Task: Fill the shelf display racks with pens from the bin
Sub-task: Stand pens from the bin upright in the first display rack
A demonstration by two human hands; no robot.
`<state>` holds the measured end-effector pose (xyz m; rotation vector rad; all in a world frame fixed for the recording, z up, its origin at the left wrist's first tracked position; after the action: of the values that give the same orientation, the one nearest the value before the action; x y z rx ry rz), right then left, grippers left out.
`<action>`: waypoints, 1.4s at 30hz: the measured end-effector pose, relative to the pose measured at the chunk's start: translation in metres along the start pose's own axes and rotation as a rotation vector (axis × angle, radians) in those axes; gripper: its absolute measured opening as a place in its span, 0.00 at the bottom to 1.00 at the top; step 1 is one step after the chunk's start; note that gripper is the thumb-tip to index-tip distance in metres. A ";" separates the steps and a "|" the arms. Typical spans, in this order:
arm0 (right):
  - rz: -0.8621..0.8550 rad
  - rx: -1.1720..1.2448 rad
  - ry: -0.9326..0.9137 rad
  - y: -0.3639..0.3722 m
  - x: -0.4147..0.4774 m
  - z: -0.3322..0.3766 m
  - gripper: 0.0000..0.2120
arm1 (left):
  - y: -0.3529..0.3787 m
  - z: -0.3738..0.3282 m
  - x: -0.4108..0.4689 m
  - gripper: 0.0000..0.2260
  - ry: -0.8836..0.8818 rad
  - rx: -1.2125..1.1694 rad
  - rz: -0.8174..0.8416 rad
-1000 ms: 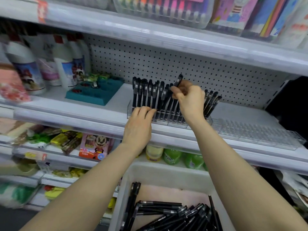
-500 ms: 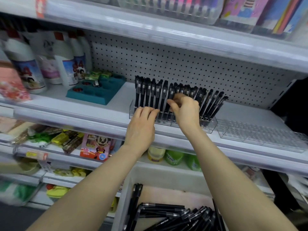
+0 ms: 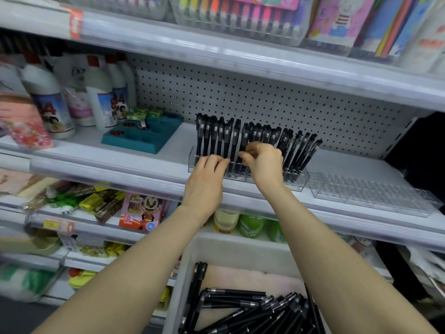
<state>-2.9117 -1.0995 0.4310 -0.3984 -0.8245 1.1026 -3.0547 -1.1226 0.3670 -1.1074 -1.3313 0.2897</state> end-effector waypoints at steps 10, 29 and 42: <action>-0.038 0.112 0.000 -0.024 -0.059 -0.020 0.06 | -0.008 -0.018 -0.035 0.26 -0.028 -0.155 0.019; 0.672 -0.396 0.166 0.015 -0.204 -0.128 0.11 | 0.046 -0.043 -0.125 0.16 -0.038 -0.085 0.264; 0.505 0.126 0.320 -0.026 -0.183 -0.121 0.04 | 0.028 -0.057 -0.123 0.15 0.077 -0.251 0.210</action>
<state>-2.8416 -1.2619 0.2994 -0.6803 -0.3725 1.4999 -3.0293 -1.2252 0.2773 -1.4604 -1.2065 0.2350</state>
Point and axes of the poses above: each hand's wrist, its own x-axis towards the middle knuckle, its own y-axis out of the palm, z = x × y, the point moved 1 cm from there along x, towards the middle knuckle, and after that the axes turned 6 degrees about y, right-handed, at the moved point
